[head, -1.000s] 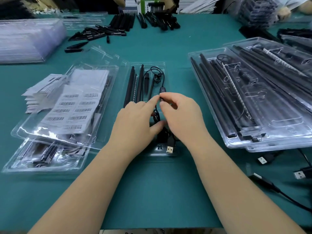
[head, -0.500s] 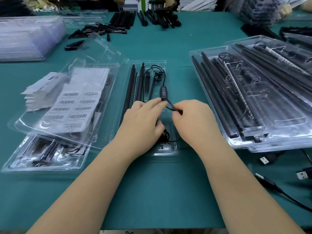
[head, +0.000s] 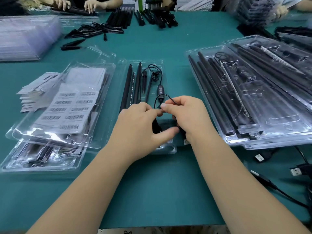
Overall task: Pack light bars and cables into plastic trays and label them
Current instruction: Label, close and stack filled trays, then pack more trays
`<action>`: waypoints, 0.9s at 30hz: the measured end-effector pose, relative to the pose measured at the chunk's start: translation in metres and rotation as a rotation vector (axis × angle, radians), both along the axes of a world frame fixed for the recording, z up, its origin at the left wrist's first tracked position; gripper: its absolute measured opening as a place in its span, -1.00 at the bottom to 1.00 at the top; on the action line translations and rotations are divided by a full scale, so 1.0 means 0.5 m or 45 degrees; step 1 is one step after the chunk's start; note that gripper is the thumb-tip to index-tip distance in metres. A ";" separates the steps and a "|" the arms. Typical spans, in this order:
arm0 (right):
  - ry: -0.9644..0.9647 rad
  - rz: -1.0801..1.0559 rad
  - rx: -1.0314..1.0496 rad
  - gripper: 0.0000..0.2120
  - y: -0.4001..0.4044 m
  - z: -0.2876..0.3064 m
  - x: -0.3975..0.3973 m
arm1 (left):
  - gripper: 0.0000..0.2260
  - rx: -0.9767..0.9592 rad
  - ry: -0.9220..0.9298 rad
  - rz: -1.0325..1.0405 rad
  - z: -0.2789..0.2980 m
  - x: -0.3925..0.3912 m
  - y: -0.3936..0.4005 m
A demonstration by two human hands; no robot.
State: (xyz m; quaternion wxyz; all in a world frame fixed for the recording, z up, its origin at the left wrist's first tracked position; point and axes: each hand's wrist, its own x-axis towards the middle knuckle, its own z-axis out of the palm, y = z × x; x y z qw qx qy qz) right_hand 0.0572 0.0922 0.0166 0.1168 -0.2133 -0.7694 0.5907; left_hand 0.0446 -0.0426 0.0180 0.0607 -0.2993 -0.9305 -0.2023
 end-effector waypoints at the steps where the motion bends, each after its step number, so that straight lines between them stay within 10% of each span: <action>1: -0.012 -0.006 -0.010 -0.92 0.000 0.000 0.000 | -0.31 -0.026 0.001 -0.010 0.000 -0.001 0.000; 6: -0.042 0.002 -0.070 -0.82 -0.005 0.003 0.000 | -0.63 0.124 -0.043 -0.082 -0.005 0.000 0.005; 12: -0.047 -0.008 0.143 -0.88 0.009 0.002 0.001 | -0.30 0.273 -0.167 -0.025 -0.018 -0.005 0.000; 27: -0.074 0.118 0.732 -0.89 0.004 0.006 0.016 | -0.49 0.144 -0.109 -0.042 -0.030 -0.012 0.012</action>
